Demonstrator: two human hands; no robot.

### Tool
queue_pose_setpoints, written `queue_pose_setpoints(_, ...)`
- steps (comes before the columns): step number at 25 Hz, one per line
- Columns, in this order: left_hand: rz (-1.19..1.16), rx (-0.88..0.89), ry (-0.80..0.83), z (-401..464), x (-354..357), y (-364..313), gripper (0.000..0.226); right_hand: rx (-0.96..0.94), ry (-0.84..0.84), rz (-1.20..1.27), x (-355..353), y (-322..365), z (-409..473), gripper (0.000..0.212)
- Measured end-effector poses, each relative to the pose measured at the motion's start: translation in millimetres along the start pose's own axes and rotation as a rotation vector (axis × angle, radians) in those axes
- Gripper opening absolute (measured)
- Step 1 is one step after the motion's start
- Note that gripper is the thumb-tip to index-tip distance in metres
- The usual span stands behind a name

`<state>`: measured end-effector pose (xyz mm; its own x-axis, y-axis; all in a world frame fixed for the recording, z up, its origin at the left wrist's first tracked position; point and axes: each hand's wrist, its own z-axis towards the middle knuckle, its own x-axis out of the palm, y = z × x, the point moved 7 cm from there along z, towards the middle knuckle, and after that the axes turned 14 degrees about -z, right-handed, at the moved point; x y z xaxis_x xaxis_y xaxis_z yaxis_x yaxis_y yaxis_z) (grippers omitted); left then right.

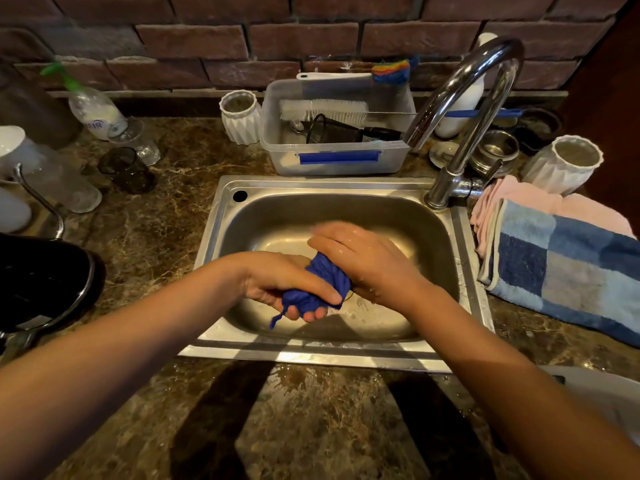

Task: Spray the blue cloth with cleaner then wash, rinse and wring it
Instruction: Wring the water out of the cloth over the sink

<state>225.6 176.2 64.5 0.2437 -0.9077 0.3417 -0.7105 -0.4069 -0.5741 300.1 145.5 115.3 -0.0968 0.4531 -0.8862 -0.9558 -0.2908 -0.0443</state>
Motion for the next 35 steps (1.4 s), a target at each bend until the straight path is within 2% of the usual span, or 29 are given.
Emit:
queue_pose_setpoints(2, 0.168, 0.052, -0.131, 2, -3, -2, 0.015, -0.015, 0.104, -0.042, 6, 3, 0, 0.023)
queue_pose_setpoints(5, 0.509, 0.223, -0.533, 3, -10, -11, 0.02, 0.127, 0.273, -0.125, 25, -6, -2, 0.033)
queue_pose_setpoints(7, 0.678, 0.336, -0.66, 4, -7, -17, 0.025, 0.221, 0.377, -0.12, 34, -10, -4, 0.032)
queue_pose_setpoints(9, 0.755, 0.386, -0.666, 9, -5, -19, 0.029, 0.343, 0.56, -0.01, 45, -13, -8, 0.027)
queue_pose_setpoints(13, 0.817, 0.375, -0.627, 22, -7, -14, 0.03, 0.464, 0.736, 0.177, 56, -17, -22, 0.026)
queue_pose_setpoints(21, 0.801, 0.386, -0.584, 25, -2, -5, 0.023, 0.357, 1.047, 0.517, 67, -13, -28, 0.016)
queue_pose_setpoints(23, 0.826, 0.403, -0.529, 23, 4, -5, 0.016, 0.307, 1.147, 0.653, 70, -9, -30, 0.021)
queue_pose_setpoints(26, 0.716, 0.391, -0.473, 18, 3, 0, 0.022, 0.267, 1.351, 0.796, 66, -4, -39, 0.029)
queue_pose_setpoints(28, 0.557, 0.377, -0.47, 13, -2, 3, 0.023, 0.337, 1.288, 0.842, 60, -2, -32, 0.039)
queue_pose_setpoints(29, 0.452, 0.389, -0.481, 12, -4, 4, 0.021, 0.405, 1.163, 0.799, 59, -2, -25, 0.046)
queue_pose_setpoints(31, 0.298, 0.442, -0.574, 12, -8, 2, 0.017, 0.615, 0.804, 0.584, 54, -10, -13, 0.052)
queue_pose_setpoints(33, 0.459, 0.483, -0.749, 11, -9, -6, 0.008, 0.838, 0.533, 0.443, 49, -15, -15, 0.049)
queue_pose_setpoints(35, 0.597, 0.509, -0.875, 10, -8, -7, 0.015, 0.969, 0.435, 0.437, 52, -15, -23, 0.042)
